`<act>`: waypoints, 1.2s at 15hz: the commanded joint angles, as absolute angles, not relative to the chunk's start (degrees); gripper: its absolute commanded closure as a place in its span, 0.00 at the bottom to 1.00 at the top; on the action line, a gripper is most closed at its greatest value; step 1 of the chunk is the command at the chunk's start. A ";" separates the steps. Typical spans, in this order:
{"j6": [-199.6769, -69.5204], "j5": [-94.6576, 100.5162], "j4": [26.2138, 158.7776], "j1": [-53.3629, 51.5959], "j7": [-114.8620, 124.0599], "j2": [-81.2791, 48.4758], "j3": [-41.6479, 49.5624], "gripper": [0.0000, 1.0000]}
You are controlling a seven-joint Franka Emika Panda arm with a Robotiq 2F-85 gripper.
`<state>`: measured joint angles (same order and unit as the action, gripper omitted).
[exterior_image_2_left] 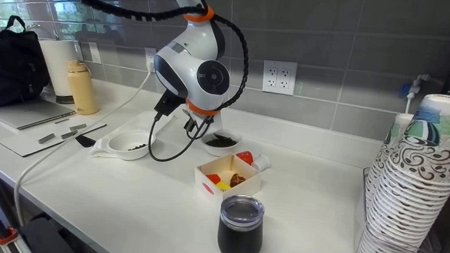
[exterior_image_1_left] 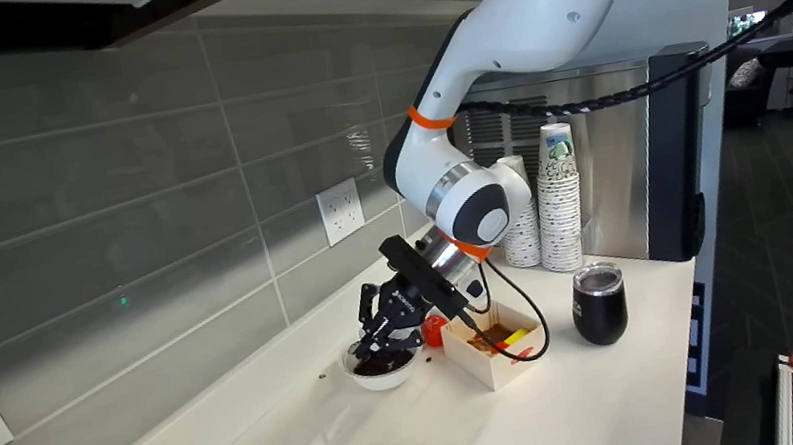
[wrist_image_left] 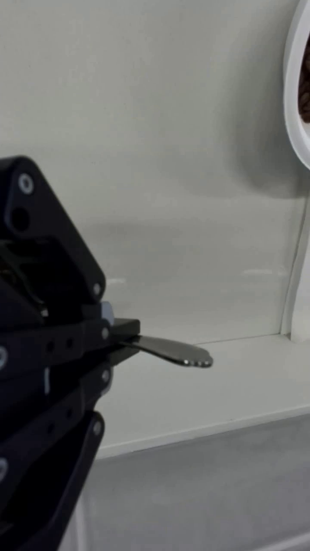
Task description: Stir the objects in the bowl using the silver spoon
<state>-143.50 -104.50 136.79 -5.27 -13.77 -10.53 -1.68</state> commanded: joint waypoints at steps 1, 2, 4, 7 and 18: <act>-139.42 -105.48 135.53 -4.63 -14.39 -12.07 -1.59 0.99; -138.44 -105.09 135.43 -4.58 -13.83 -12.38 -1.56 0.99; -136.40 -104.77 135.39 -4.43 -13.50 -12.70 -1.49 0.99; -134.79 -103.60 135.81 -4.41 -11.69 -12.25 -1.30 0.99; -137.70 -97.14 136.82 -4.41 -0.31 -11.33 -0.53 0.99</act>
<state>-134.90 -98.80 136.41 -4.31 -3.55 -12.06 -0.68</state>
